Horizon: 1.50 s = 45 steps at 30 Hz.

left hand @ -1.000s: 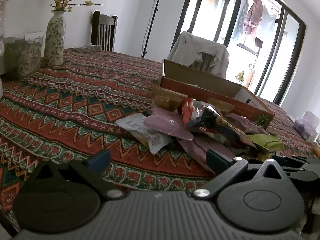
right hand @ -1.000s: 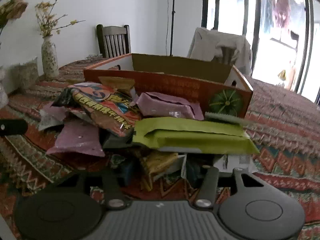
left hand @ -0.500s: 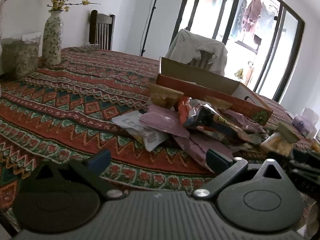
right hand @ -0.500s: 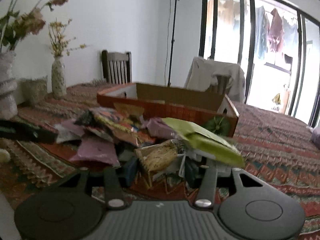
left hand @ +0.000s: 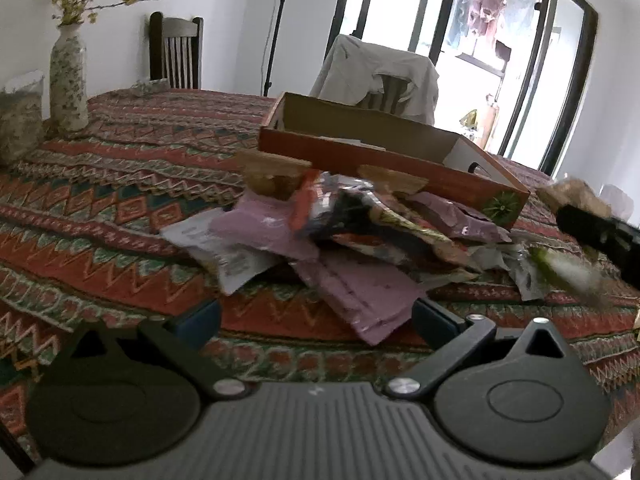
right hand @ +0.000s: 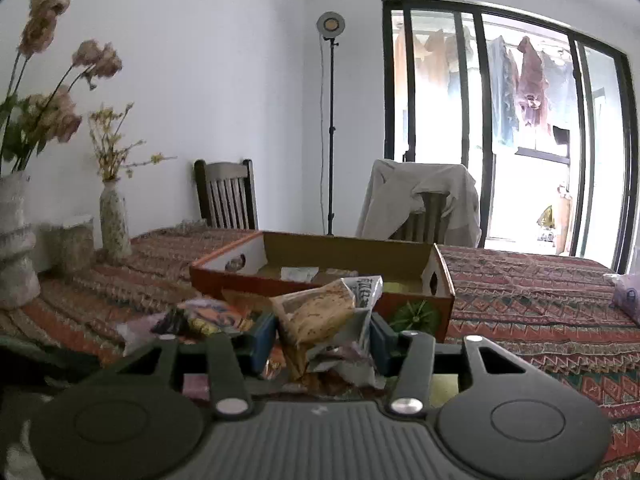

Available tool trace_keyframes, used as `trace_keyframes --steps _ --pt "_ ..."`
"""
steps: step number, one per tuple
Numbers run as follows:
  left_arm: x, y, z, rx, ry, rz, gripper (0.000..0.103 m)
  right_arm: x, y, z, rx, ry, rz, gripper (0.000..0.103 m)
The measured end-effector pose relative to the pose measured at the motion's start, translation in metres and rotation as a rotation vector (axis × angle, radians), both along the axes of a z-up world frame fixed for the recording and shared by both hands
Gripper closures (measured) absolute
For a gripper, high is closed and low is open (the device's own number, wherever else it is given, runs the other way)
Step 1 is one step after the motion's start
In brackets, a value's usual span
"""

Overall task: Organize snacks
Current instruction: 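Lower the left gripper onto the pink packet and close it, then carry the pink packet with the left gripper into the box while the right gripper releases the cracker bag there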

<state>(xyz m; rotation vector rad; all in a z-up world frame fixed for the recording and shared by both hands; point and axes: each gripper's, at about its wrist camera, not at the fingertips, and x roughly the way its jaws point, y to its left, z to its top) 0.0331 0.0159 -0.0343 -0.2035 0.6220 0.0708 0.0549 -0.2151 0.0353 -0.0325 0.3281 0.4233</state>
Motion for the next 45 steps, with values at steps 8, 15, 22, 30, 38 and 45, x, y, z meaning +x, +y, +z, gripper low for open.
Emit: trace_keyframes --steps 8,15,22,30,38,45 --pt "0.030 -0.027 -0.003 0.039 0.034 0.049 0.000 0.019 -0.011 0.003 0.033 0.010 -0.034 0.054" --pt "0.053 -0.031 -0.009 0.025 0.068 0.151 0.000 0.022 -0.021 -0.017 0.032 0.063 -0.050 0.054" --pt "0.062 -0.037 -0.015 0.097 0.102 0.161 0.000 0.019 -0.024 -0.031 0.030 0.090 -0.037 0.054" --pt "0.040 -0.015 -0.017 0.076 0.119 0.112 0.000 0.018 -0.027 -0.040 0.035 0.121 -0.035 0.054" --pt "0.044 -0.019 -0.020 0.115 0.108 0.068 0.007 0.014 -0.023 -0.039 0.027 0.116 -0.031 0.054" --pt "0.031 -0.026 -0.020 0.145 0.059 0.006 0.040 0.011 -0.024 -0.037 0.029 0.118 -0.046 0.054"
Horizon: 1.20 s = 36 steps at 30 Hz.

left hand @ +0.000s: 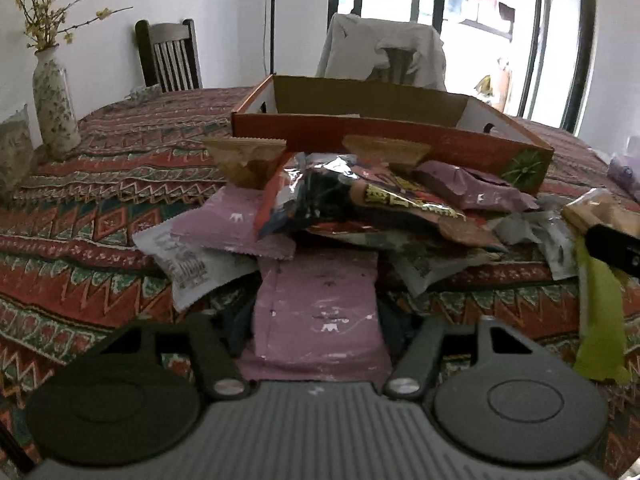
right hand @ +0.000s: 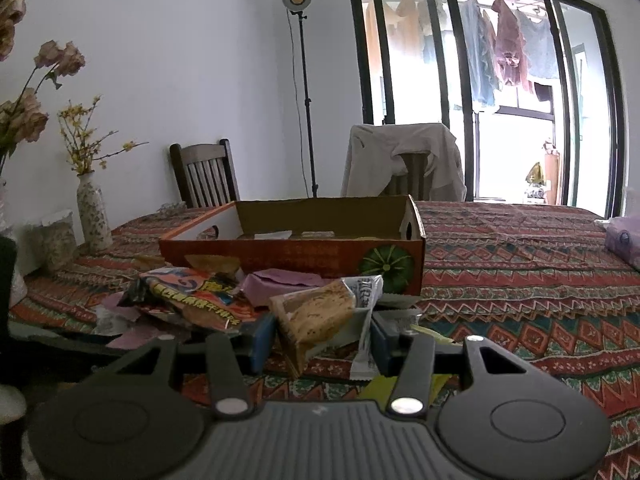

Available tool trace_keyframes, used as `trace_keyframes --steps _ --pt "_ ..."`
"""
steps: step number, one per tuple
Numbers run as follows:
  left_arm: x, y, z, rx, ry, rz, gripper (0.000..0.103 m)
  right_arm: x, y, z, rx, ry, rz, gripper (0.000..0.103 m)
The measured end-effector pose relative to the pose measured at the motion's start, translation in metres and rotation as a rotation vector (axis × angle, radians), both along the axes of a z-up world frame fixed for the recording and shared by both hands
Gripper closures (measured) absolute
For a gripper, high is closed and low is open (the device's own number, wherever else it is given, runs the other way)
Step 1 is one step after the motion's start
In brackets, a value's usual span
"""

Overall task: Organize snacks
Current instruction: 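Carry the pink packet with the left gripper into the box while the right gripper releases the cracker bag there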

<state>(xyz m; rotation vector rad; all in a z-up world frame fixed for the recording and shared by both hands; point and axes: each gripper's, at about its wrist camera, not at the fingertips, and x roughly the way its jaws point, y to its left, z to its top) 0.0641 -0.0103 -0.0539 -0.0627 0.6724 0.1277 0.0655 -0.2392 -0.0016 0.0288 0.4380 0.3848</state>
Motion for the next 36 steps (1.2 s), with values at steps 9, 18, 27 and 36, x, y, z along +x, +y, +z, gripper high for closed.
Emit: trace_keyframes --steps 9,18,27,36 --pt "-0.032 -0.001 0.002 0.022 -0.073 -0.067 0.041 -0.007 0.005 0.001 -0.010 -0.005 0.000 0.054" --pt "-0.068 -0.001 0.025 -0.004 -0.179 -0.146 0.041 -0.014 0.006 0.004 -0.014 -0.019 -0.012 0.054" --pt "-0.065 0.003 0.047 -0.033 -0.238 -0.149 0.041 -0.012 0.010 0.011 -0.027 -0.042 -0.021 0.054" --pt "-0.034 0.009 0.076 -0.069 -0.313 -0.138 0.041 0.021 0.013 0.032 -0.025 -0.092 -0.043 0.054"
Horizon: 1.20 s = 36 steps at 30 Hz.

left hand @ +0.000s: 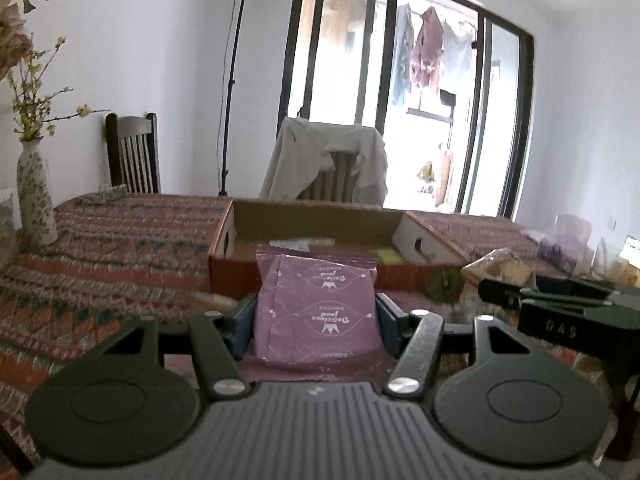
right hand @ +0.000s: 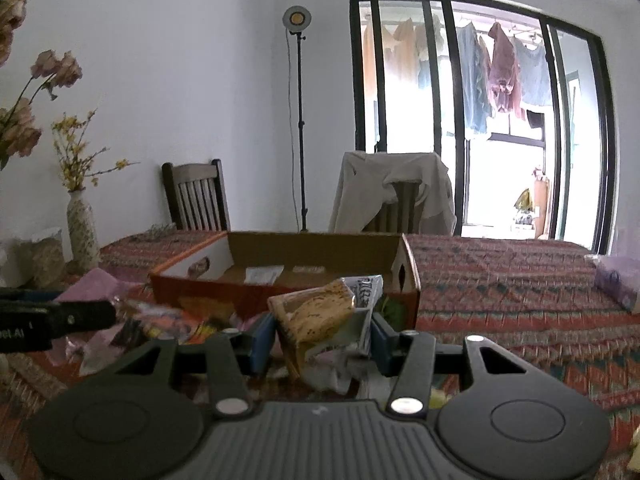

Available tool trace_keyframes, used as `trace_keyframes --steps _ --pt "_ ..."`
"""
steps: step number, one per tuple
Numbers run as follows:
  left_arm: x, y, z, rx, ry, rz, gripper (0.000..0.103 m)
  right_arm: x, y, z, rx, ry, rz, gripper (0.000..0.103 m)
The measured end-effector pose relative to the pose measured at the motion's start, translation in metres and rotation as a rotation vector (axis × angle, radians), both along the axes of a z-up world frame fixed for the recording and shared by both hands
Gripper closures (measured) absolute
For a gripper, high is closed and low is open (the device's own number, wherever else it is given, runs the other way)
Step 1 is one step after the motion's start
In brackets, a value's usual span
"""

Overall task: Organize snacks
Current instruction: 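Carry the pink packet with the left gripper into the box while the right gripper releases the cracker bag there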

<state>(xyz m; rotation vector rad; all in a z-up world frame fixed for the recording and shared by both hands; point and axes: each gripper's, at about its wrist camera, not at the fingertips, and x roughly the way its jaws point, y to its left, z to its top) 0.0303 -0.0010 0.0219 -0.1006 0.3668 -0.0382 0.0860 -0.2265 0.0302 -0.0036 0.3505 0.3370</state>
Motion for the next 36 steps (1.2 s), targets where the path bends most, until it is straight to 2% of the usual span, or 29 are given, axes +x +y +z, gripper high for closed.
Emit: trace_keyframes --steps 7,19,24,27,30,36 --pt "0.047 0.004 0.018 -0.035 -0.028 0.020 0.041 0.044 0.006 0.018 0.003 -0.029 -0.015 0.054" --pt "0.140 0.006 0.031 -0.070 -0.012 0.071 0.041 0.138 0.025 0.038 0.037 -0.012 -0.024 0.054" --pt "0.177 0.010 0.026 -0.094 0.004 0.105 0.041 0.170 0.030 0.022 0.066 0.015 -0.041 0.054" --pt "0.187 0.012 0.015 -0.096 0.000 0.113 0.041 0.178 0.031 0.003 0.039 0.042 -0.026 0.054" --pt "0.200 0.014 0.004 -0.091 0.048 0.108 0.041 0.186 0.034 -0.008 0.019 0.092 -0.013 0.054" --pt "0.211 0.027 -0.014 -0.117 0.126 0.121 0.041 0.184 0.040 -0.017 -0.033 0.119 -0.022 0.053"
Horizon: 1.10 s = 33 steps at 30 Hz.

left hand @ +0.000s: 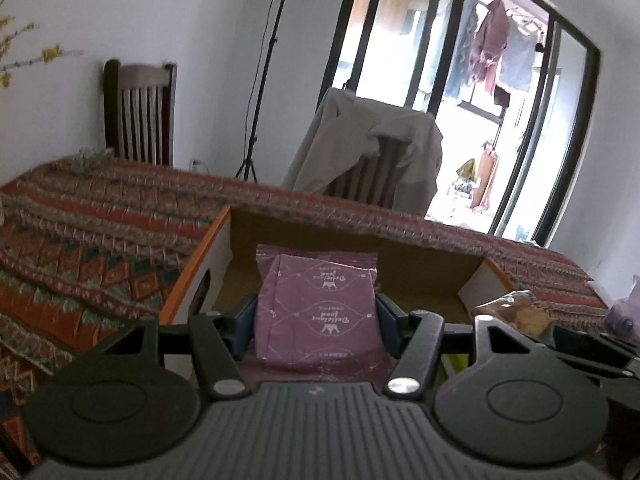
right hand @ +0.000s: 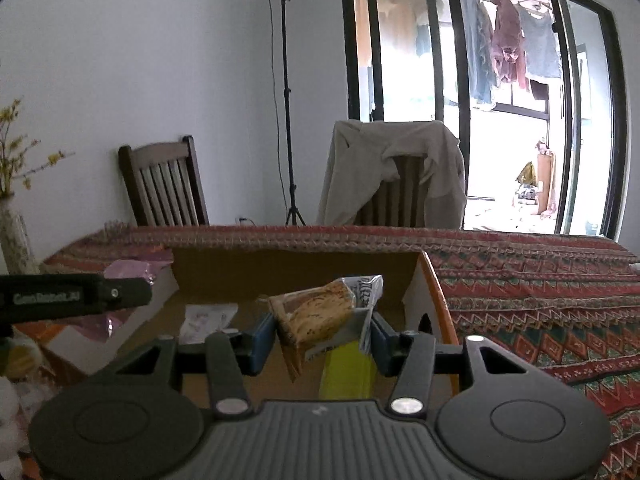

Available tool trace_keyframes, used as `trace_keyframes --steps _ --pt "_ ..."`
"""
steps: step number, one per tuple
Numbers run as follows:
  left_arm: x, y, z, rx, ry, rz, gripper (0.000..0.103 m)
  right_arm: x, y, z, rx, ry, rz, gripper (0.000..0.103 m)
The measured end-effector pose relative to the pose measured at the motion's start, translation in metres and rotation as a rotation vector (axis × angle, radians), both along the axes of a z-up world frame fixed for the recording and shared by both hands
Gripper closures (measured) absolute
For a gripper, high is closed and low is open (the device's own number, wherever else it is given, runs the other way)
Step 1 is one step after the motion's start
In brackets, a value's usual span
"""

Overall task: Organize snacks
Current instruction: 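Carry the pink packet with the left gripper into the box while the right gripper releases the cracker bag there, then move both open grippers from the box back to the snack pile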

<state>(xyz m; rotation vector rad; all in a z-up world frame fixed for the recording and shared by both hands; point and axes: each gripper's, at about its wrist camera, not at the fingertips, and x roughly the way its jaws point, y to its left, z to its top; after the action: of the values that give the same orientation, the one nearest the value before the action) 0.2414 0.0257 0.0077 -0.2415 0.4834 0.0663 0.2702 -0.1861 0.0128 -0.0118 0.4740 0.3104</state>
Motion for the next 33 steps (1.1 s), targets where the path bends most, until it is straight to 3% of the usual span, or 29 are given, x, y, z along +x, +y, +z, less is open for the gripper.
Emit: trace_keyframes --steps 3,6,8,10,12,25,33 --pt "0.000 0.002 -0.003 -0.006 0.009 0.000 0.040 0.001 -0.001 -0.002 0.001 0.015 -0.008 0.051" --pt "-0.003 0.004 -0.005 -0.018 -0.002 0.013 0.029 0.001 -0.002 -0.002 0.002 0.021 -0.012 0.047" --pt "-0.008 0.001 -0.001 -0.007 -0.023 0.023 0.022 -0.001 -0.003 -0.001 0.006 0.017 -0.008 0.039" --pt "-0.013 -0.001 0.001 0.009 -0.047 0.036 0.002 -0.003 -0.006 0.000 0.016 0.006 -0.007 0.010" --pt "-0.018 -0.003 0.004 0.014 -0.078 0.049 0.000 -0.004 -0.008 0.001 0.028 -0.003 -0.013 0.000" --pt "-0.025 -0.006 0.012 0.013 -0.094 0.030 0.000 -0.004 -0.013 0.004 0.029 -0.002 -0.041 0.000" --pt "-0.044 -0.013 0.036 0.016 -0.127 0.047 0.000 -0.014 -0.009 0.023 0.003 -0.015 -0.036 0.000"
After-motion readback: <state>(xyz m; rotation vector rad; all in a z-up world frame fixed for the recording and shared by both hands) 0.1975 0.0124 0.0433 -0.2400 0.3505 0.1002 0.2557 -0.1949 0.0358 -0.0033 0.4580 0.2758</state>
